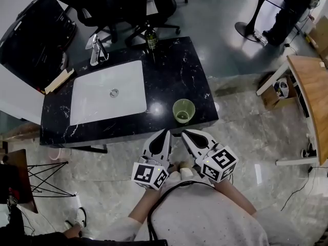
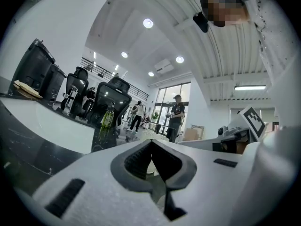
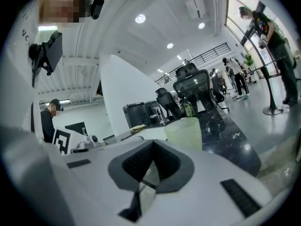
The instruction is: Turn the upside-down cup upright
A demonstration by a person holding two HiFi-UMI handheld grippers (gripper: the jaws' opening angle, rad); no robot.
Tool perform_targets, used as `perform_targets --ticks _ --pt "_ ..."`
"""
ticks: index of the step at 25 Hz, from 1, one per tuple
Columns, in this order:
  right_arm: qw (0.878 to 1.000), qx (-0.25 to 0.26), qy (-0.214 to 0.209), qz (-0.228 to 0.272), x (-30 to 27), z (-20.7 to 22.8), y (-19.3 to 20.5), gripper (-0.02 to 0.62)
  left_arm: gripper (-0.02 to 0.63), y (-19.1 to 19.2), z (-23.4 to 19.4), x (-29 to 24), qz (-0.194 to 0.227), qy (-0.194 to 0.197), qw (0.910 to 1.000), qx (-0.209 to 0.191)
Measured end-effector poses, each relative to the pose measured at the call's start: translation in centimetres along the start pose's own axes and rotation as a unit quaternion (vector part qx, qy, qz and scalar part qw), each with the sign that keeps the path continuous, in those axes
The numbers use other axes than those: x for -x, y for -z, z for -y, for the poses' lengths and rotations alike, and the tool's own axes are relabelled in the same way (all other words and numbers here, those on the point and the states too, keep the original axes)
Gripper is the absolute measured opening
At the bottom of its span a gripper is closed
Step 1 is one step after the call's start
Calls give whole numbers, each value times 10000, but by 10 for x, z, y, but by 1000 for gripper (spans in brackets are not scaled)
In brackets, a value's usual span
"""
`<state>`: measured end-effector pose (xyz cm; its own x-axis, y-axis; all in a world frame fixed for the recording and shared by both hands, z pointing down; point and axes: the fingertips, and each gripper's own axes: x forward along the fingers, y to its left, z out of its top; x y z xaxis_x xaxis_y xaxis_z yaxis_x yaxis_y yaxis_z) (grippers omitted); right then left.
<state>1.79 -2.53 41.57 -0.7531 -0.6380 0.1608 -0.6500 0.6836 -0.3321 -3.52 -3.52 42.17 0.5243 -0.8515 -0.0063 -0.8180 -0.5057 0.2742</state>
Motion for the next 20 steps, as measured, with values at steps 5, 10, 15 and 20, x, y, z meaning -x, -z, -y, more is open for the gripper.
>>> perform_targets --ticks 5,10,15,20 --pt "10000 48 -62 -13 -2 -4 -2 8 8 -3 -2 1 43 -28 10000 -24" --pt "9999 95 -123 -57 -6 -7 -3 8 8 -5 -4 2 59 -75 10000 -7" --pt "9998 82 -158 -91 -10 -9 -1 8 8 -5 -8 6 66 -144 9999 6" --pt "9997 81 -174 -124 -12 -9 1 8 8 -4 -11 10 64 -195 9998 12"
